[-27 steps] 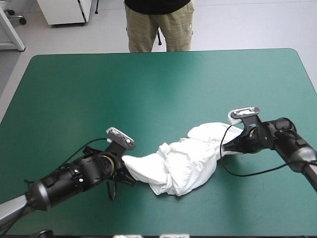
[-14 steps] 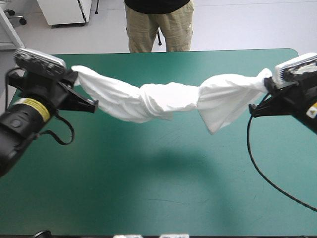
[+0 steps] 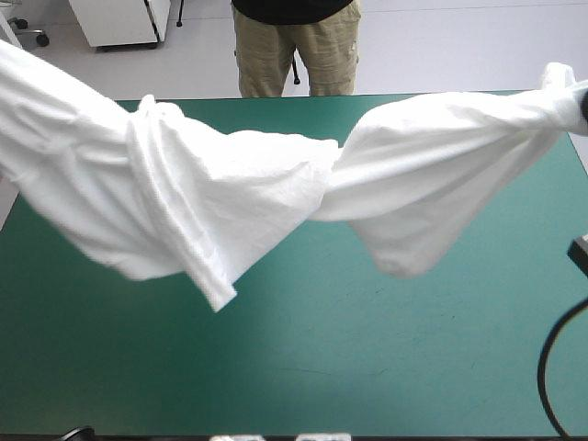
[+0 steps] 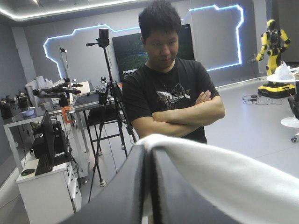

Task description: Fold the cloth

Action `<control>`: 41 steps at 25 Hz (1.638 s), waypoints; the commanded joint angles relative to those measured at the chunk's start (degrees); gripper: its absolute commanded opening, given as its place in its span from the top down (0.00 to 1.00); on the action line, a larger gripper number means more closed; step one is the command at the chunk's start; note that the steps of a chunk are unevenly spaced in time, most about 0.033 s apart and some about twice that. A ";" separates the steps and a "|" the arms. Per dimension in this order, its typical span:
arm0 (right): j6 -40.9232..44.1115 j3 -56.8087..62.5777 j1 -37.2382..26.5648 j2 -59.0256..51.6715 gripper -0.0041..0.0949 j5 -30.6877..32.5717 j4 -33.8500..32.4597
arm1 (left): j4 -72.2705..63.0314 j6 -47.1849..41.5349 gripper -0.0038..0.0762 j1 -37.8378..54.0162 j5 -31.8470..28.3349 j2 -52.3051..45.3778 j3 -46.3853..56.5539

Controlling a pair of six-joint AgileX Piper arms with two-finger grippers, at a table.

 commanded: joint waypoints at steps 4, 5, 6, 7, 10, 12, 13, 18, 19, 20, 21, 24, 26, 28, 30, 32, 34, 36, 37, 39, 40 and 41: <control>3.27 -1.78 -0.13 0.11 0.97 7.60 0.03 | -3.61 2.93 0.96 0.01 7.85 0.23 -0.79; 3.94 -0.30 -0.13 0.11 0.97 9.07 0.03 | -3.61 2.93 0.96 0.01 11.08 0.23 0.57; 4.45 1.74 -0.13 0.11 0.97 9.92 0.13 | -2.81 2.32 0.96 0.01 14.38 0.13 2.50; 5.24 4.34 -0.13 0.11 0.97 10.31 0.13 | -2.51 1.34 0.96 0.01 15.77 0.13 5.19; 5.63 13.82 -0.13 0.06 0.97 10.11 1.96 | -2.76 -3.00 0.96 0.01 14.83 -2.09 16.25; 5.63 21.27 -0.13 0.06 0.97 8.41 4.26 | -2.28 -7.19 0.96 0.01 14.74 -3.53 25.15; 5.24 25.56 -0.13 0.06 0.97 6.96 5.26 | -1.31 -9.46 0.96 0.01 14.38 -4.16 28.94; 3.36 43.87 -0.13 0.76 0.97 -4.55 7.90 | 9.98 -23.33 0.96 0.01 8.85 -5.67 51.02; 3.36 46.84 -0.13 1.45 0.97 -7.73 7.90 | 12.71 -25.94 0.96 0.01 7.30 -5.55 54.30; 3.36 48.29 -0.13 2.07 0.97 -9.79 7.78 | 15.05 -28.05 0.96 0.11 5.59 -5.30 56.58; 3.36 49.34 -0.13 2.83 0.97 -12.25 7.20 | 17.36 -31.09 0.96 0.11 3.11 -4.82 58.96; 3.14 50.31 -0.13 6.56 0.97 -17.97 5.25 | 23.93 -40.42 0.96 0.78 -4.25 -2.38 62.59; 2.80 49.96 -0.13 9.45 0.97 -22.93 4.20 | 26.52 -45.16 0.96 2.99 -9.97 0.06 62.54; 1.87 49.94 -0.13 13.55 0.97 -31.16 3.97 | 28.19 -50.49 0.96 9.05 -19.19 4.63 61.23; 1.87 49.59 -0.13 17.46 0.97 -36.24 3.52 | 23.77 -51.09 0.96 16.82 -27.39 9.93 58.88; 1.32 48.73 -0.13 21.52 0.97 -39.40 3.16 | 18.44 -50.27 0.96 22.65 -34.32 15.39 56.74; 0.79 47.82 -0.13 26.60 0.97 -44.35 2.80 | 17.20 -49.86 0.96 26.20 -42.30 21.26 55.11; 0.79 46.08 -0.13 30.74 0.97 -46.09 2.27 | 17.35 -49.86 0.96 26.59 -45.99 25.79 53.60; 0.93 44.53 -0.13 32.98 0.95 -44.95 2.27 | 17.35 -49.86 0.96 26.59 -46.29 27.84 52.79; 0.93 41.68 -0.13 37.19 0.82 -43.55 2.27 | 17.35 -50.13 0.96 26.73 -46.17 32.54 50.86; 0.93 40.14 -0.51 39.52 0.71 -43.55 2.27 | 17.35 -51.18 0.92 26.95 -46.09 34.92 50.01; 1.03 39.41 -0.64 40.38 0.65 -43.55 2.27 | 17.35 -51.13 0.89 27.08 -46.09 35.68 49.56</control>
